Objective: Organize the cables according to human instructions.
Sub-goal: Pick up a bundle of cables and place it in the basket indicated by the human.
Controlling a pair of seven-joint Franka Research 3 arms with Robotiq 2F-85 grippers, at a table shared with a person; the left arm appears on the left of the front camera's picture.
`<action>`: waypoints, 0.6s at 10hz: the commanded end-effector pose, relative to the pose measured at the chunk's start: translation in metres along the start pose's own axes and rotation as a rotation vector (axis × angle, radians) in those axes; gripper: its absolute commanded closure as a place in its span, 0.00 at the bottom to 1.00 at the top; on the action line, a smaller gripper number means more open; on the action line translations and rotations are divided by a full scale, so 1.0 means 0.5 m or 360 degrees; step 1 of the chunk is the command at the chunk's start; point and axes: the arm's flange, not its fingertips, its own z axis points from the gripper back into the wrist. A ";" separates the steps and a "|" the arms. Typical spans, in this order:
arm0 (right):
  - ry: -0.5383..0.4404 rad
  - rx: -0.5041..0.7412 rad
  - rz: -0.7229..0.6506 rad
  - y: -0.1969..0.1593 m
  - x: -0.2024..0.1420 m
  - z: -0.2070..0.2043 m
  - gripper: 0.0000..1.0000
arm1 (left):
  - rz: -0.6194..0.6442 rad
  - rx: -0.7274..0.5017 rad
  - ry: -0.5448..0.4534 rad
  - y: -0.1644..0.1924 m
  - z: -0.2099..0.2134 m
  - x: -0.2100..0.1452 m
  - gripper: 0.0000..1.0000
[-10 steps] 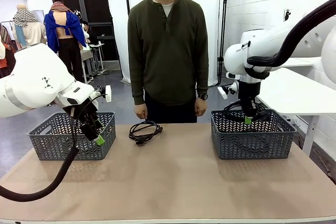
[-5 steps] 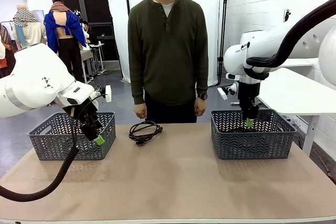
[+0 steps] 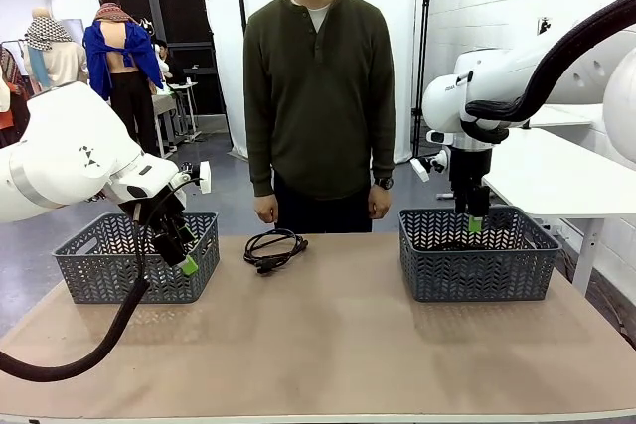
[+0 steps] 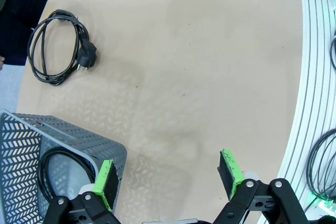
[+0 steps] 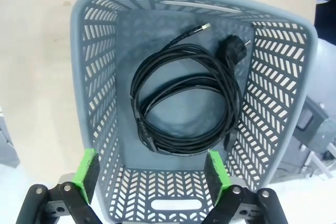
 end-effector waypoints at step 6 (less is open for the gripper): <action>0.0001 0.0000 -0.0047 0.000 -0.002 0.003 0.00 | -0.0001 -0.0013 0.0011 0.000 0.006 0.002 0.00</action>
